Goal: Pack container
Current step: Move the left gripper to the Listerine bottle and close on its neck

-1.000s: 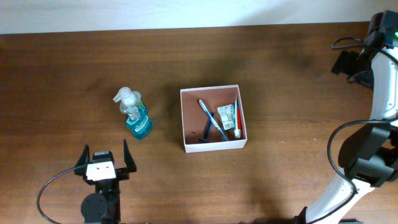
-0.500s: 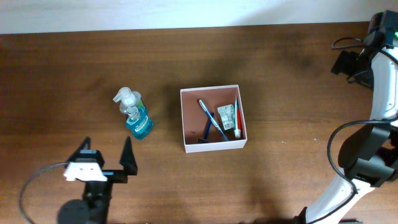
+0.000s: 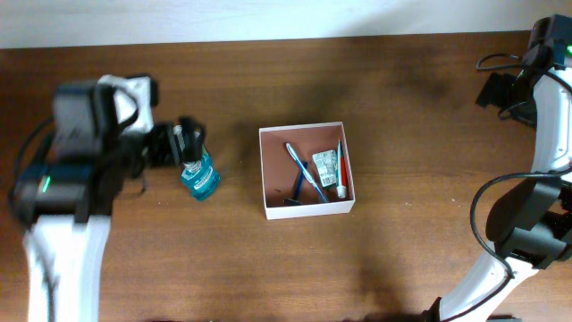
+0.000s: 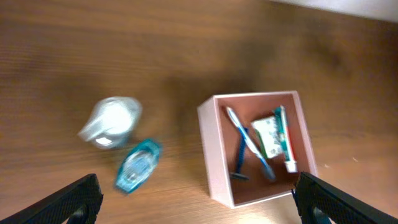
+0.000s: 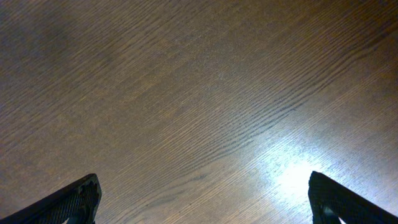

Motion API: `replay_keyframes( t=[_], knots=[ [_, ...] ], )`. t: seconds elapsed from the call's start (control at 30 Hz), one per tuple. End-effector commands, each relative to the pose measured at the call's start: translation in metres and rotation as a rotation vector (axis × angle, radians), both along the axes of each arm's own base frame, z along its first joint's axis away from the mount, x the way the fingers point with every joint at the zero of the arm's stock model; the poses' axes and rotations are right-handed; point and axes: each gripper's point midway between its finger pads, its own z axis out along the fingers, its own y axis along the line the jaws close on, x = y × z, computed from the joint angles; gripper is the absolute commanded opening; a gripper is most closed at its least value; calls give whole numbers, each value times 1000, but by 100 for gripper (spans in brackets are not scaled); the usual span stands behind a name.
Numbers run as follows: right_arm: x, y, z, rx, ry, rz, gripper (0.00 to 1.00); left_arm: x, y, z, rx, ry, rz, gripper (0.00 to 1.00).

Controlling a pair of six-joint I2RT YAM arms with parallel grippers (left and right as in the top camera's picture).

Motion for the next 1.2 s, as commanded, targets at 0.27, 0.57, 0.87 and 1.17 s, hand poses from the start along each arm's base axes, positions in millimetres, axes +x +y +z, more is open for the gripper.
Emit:
replay_keyframes(
  t=[0.27, 0.57, 0.87, 1.17],
  knots=[
    [1, -2, 4, -16, -5, 4, 98, 24, -35, -47, -105, 167, -168, 75],
    [1, -2, 4, -16, -5, 4, 98, 14, -3, -72, 218, 255, 60, 75],
    [1, -2, 4, -16, -5, 4, 98, 14, 11, -86, 343, 289, 126, 73],
    [1, -2, 4, -16, -5, 4, 98, 22, 10, -118, 370, 381, 113, 68]
  ],
)
